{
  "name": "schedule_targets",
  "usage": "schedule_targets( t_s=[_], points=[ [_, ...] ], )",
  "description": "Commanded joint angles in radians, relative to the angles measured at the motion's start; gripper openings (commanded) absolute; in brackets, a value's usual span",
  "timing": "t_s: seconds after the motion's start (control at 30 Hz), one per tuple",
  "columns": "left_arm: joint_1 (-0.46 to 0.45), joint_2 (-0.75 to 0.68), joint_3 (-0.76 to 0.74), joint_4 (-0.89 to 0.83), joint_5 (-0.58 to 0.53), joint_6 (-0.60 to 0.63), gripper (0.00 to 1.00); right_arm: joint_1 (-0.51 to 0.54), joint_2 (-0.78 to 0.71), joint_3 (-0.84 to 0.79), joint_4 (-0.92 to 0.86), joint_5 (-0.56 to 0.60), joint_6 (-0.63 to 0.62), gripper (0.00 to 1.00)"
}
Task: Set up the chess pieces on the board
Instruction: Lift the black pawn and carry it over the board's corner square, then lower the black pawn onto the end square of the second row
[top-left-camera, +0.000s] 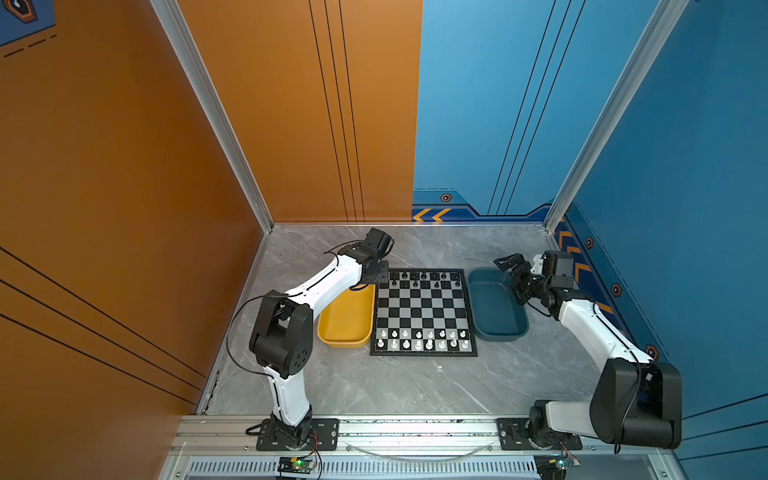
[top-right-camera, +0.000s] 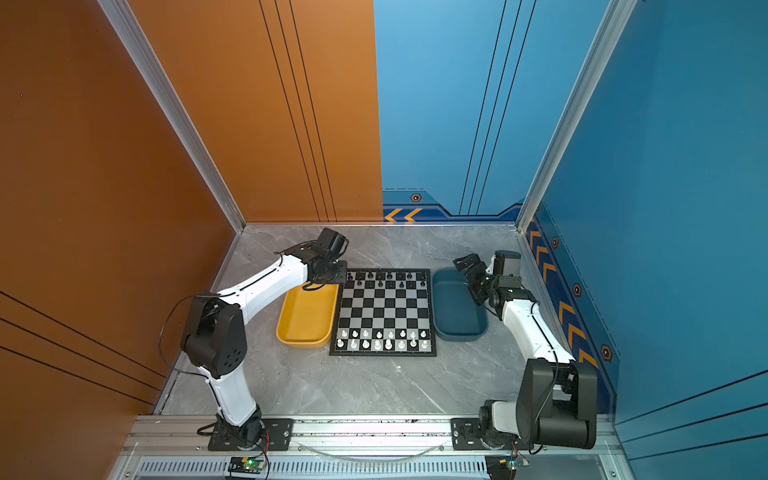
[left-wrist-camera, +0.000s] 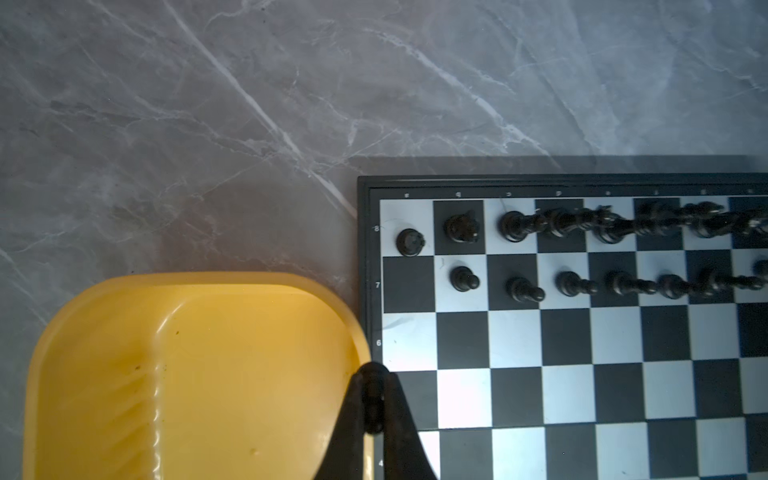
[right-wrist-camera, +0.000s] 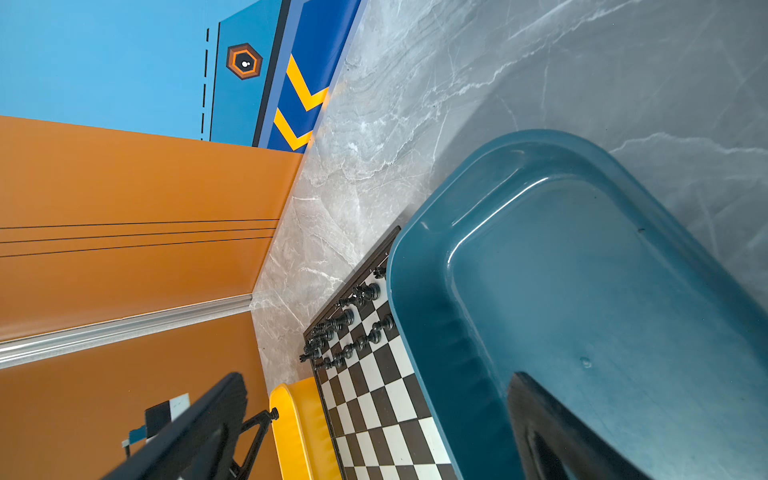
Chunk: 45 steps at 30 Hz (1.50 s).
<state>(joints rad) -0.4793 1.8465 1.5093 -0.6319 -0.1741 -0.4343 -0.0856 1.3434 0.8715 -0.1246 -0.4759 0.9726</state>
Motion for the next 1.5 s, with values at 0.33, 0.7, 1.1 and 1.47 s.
schedule_targets(
  t_s=[0.33, 0.7, 1.1, 1.47],
  points=[
    [-0.033, 0.178, 0.107, -0.026, 0.049, 0.019, 0.00, -0.013, -0.020, -0.009, -0.032, -0.009, -0.014, 1.00],
    [-0.033, 0.258, 0.143, -0.026, 0.003, 0.011, 0.00, -0.016, -0.013, -0.008, -0.029, -0.012, -0.014, 1.00],
    [-0.022, 0.285, 0.155, -0.026, -0.010, 0.011, 0.00, -0.017, -0.010, -0.008, -0.026, -0.013, -0.012, 1.00],
    [-0.019, 0.306, 0.158, -0.026, -0.018, 0.005, 0.00, -0.020, -0.010, -0.010, -0.026, -0.017, -0.014, 1.00]
  ],
)
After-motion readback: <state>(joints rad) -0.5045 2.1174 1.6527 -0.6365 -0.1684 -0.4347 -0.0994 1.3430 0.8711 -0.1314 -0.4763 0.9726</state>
